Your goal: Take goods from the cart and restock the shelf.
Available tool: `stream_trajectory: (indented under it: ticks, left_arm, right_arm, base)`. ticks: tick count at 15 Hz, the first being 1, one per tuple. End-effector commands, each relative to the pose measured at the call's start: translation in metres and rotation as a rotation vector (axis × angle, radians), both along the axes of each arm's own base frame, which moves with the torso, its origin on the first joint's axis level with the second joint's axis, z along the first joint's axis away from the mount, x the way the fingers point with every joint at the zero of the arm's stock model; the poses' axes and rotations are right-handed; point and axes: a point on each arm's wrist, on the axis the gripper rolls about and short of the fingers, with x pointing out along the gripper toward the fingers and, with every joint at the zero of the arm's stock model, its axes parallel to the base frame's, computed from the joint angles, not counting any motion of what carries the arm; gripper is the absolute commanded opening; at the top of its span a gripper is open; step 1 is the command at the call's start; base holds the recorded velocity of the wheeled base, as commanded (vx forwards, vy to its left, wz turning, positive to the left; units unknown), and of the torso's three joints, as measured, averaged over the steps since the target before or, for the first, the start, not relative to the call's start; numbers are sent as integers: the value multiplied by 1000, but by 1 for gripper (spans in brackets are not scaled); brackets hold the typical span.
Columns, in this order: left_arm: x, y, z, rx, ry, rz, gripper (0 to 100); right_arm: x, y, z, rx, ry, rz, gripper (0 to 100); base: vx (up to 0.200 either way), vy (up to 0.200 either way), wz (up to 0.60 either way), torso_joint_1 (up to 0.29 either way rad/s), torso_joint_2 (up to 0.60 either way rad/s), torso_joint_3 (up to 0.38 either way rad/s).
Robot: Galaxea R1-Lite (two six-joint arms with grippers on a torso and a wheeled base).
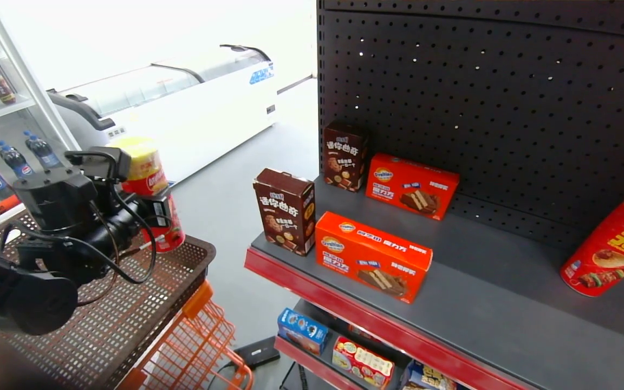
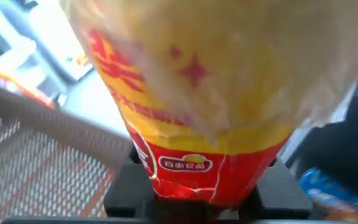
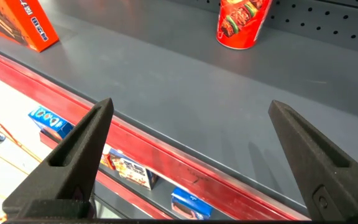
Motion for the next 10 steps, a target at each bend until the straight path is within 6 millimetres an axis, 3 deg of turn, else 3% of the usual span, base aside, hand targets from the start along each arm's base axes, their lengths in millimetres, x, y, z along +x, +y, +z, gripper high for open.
stream_trajectory:
  ticks: [1, 3, 5, 8, 10]
  left_arm:
    - [-40, -18, 62, -11, -172, -82, 0]
    - [-55, -25, 79, -15, -144, -114, 0]
    - [-90, -39, 100, -17, -99, -262, 0]
    - [-133, -52, 103, -30, -77, -397, 0]
    - [-136, -56, 98, -28, -45, -431, 0]
  right_arm:
    - [0, 0, 0, 0, 0, 0, 100]
    - [0, 0, 0, 0, 0, 0, 100]
    - [0, 0, 0, 0, -2, 0, 100]
    - [0, 0, 0, 0, 0, 0, 100]
    - [0, 0, 0, 0, -2, 0, 100]
  base:
    - [0, 0, 0, 0, 0, 0]
    - [0, 0, 0, 0, 0, 0]
    - [0, 0, 0, 0, 0, 0]
    - [0, 0, 0, 0, 0, 0]
    - [0, 0, 0, 0, 0, 0]
